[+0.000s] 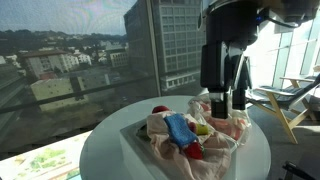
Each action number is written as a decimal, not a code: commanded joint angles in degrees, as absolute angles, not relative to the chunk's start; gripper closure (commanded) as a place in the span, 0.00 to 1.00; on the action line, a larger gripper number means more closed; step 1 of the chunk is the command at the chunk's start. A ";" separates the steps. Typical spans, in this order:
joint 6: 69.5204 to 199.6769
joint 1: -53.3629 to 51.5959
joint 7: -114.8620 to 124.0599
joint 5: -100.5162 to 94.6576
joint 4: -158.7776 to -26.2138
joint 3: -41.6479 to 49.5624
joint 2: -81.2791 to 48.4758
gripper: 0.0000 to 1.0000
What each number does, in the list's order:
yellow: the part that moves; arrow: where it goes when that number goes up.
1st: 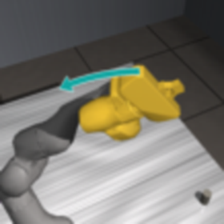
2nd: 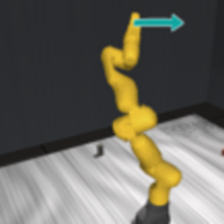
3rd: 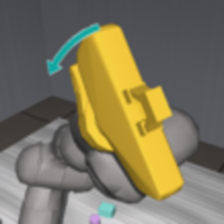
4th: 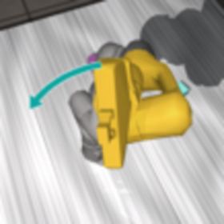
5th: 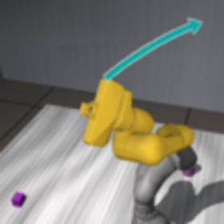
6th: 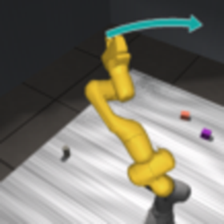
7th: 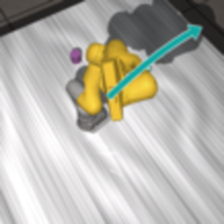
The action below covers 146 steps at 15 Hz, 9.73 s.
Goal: Put the items on the container in the plastic except the radish.
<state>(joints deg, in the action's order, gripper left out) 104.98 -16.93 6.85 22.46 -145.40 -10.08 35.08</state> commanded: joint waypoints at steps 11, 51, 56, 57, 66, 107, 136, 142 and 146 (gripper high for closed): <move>124.80 -8.97 10.77 16.77 -144.58 -11.59 20.41 0.00; 115.47 -0.82 40.58 -5.57 -142.60 -9.01 29.33 0.81; 116.67 7.42 44.37 -6.31 -151.13 -4.54 35.55 0.81; 117.53 9.28 45.12 -7.04 -152.24 -4.05 35.78 0.81; 134.58 14.67 50.84 -16.62 -152.84 -8.05 22.94 0.86; 132.05 -10.14 51.50 -16.09 -145.28 -9.87 17.20 0.00; 161.58 -7.25 27.53 5.79 -157.32 -12.68 12.11 0.00; 159.88 -7.37 27.16 7.82 -157.24 -12.61 12.85 0.57; 156.12 -5.17 29.90 6.21 -157.34 -12.62 16.31 0.67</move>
<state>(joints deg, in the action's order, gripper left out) 159.47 -6.51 28.55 6.58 -157.34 -12.98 12.37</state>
